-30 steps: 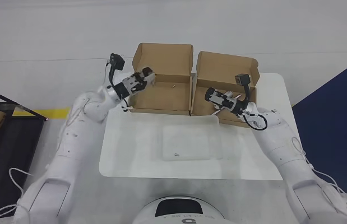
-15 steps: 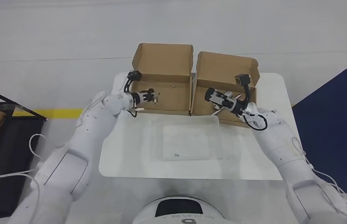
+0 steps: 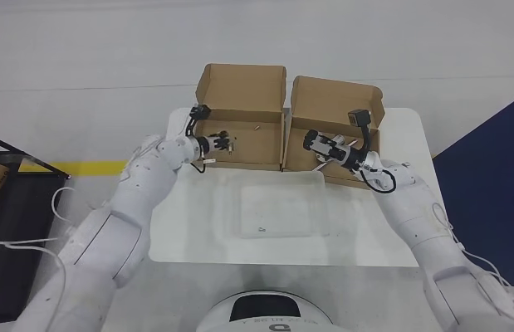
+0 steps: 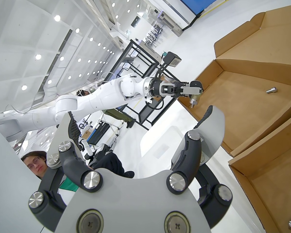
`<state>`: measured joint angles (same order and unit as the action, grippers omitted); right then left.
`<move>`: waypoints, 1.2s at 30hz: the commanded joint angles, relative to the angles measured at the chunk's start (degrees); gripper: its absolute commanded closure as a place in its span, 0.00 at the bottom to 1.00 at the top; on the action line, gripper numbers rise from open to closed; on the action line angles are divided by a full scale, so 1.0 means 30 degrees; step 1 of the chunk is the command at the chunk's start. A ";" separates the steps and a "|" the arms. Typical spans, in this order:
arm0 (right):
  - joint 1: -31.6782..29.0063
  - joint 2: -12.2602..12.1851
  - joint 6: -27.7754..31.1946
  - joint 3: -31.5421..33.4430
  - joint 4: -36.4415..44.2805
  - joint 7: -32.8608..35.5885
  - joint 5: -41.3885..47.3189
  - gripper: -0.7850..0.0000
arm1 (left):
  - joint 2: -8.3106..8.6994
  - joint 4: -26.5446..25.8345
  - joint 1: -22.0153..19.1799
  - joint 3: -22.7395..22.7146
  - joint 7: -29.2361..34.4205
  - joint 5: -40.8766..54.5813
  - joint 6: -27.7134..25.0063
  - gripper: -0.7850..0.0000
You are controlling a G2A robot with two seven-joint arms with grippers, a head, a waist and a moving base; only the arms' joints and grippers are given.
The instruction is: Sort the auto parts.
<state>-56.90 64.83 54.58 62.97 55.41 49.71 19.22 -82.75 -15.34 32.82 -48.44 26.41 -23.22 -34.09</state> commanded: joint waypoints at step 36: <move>-0.0005 -0.0001 0.0000 0.0003 0.0007 0.0000 0.0003 0.00 | 0.5779 -1.3509 0.7433 -0.7303 0.0734 0.1186 -0.7903 0.00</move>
<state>-56.90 64.83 54.58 62.97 55.41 49.71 19.22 -65.41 -55.84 55.12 -70.35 28.61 -19.66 -57.80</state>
